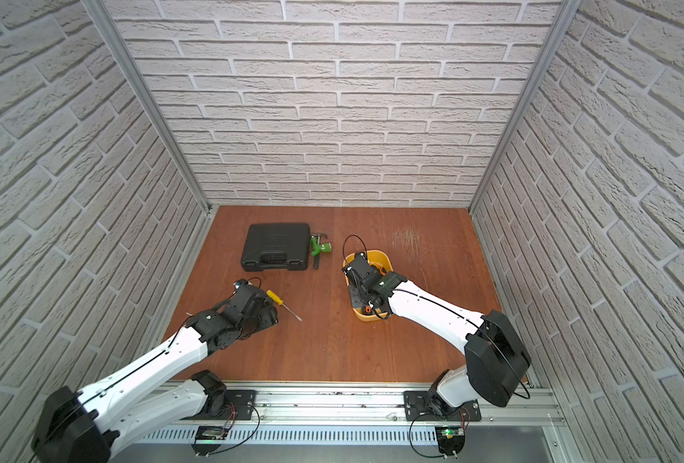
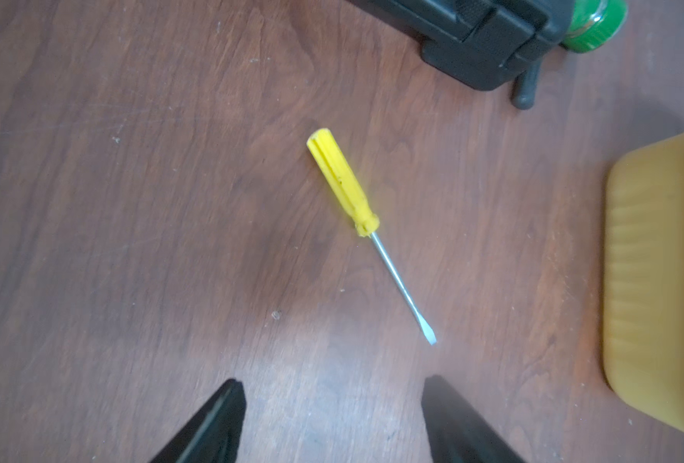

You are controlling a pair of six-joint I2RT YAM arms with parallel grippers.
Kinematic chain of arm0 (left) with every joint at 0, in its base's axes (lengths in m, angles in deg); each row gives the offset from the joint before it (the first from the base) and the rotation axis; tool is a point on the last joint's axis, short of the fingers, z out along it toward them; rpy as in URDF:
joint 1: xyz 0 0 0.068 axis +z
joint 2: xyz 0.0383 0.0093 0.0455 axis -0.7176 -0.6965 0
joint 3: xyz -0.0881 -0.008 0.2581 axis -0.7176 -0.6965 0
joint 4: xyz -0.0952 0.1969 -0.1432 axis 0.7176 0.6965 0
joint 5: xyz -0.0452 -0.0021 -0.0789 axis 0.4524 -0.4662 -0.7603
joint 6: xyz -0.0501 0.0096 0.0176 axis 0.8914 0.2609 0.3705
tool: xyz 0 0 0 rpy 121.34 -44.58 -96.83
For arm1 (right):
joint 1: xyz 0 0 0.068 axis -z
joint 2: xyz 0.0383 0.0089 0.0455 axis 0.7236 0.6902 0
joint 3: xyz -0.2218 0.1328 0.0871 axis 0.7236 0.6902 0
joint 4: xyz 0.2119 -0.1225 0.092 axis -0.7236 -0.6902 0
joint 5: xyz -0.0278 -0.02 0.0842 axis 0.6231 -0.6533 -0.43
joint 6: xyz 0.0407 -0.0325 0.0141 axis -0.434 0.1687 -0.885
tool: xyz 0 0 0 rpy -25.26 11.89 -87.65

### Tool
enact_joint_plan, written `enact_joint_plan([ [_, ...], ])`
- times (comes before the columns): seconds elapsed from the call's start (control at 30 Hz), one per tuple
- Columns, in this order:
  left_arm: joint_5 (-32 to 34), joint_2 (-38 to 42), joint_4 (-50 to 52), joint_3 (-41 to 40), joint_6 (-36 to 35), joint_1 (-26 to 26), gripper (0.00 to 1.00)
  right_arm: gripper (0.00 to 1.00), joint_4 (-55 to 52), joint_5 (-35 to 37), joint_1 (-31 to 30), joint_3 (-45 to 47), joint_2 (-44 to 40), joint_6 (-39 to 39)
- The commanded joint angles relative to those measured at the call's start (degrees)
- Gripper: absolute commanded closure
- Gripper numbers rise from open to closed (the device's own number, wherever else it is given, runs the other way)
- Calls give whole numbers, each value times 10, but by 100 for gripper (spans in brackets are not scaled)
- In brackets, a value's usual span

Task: Put the screwdriver on the desktop into the storage box
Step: Move the storage box to the center of the board.

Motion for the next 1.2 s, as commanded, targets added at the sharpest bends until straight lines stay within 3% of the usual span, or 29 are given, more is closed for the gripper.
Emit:
enact_joint_plan([
  [0.0, 15, -37, 10, 31, -21, 9, 29, 97, 15, -5, -2, -4, -22, -8],
  [0.3, 1, -94, -35, 46, -27, 24, 32, 97, -5, 15, -1, -10, -16, -10],
  [1.17, -18, -76, -64, 3, -25, 27, 35, 93, 18, -33, -26, -25, 104, -16],
])
